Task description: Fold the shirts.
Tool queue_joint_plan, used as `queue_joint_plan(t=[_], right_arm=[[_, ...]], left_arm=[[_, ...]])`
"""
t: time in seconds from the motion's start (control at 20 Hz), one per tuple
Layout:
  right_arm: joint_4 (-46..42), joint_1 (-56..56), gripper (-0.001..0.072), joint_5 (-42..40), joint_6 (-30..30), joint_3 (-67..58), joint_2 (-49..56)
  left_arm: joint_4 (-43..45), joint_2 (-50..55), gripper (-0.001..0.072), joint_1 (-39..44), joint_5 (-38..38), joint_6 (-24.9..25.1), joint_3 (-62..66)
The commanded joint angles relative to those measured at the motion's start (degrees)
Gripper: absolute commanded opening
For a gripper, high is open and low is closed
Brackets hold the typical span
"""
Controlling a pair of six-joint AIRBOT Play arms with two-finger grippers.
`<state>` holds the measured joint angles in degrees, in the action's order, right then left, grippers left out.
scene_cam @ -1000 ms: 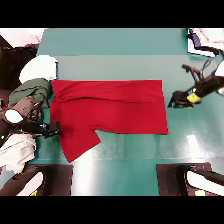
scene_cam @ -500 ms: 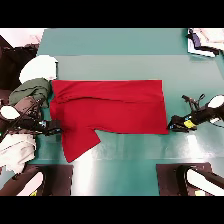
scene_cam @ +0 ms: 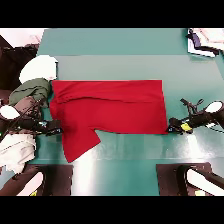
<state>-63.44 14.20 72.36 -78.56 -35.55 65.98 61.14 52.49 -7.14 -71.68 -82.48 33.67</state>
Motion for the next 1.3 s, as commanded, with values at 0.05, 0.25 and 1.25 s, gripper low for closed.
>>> queue_joint_plan(t=[0.05,0.25,1.25], right_arm=[[-2.2,0.0,0.0013,4.5,1.2,-0.4,-0.9],[-14.1,1.0,0.0012,15.9,0.3,-5.5,-8.0],[-12.6,-1.5,0.0012,7.6,-3.2,-32.8,7.6]], left_arm=[[-0.1,-0.1,0.0025,0.0,-3.3,1.1,0.1],[-2.3,-0.2,0.0025,2.4,-14.2,3.4,3.0],[-1.5,11.0,0.0026,8.3,19.6,1.8,22.6]])
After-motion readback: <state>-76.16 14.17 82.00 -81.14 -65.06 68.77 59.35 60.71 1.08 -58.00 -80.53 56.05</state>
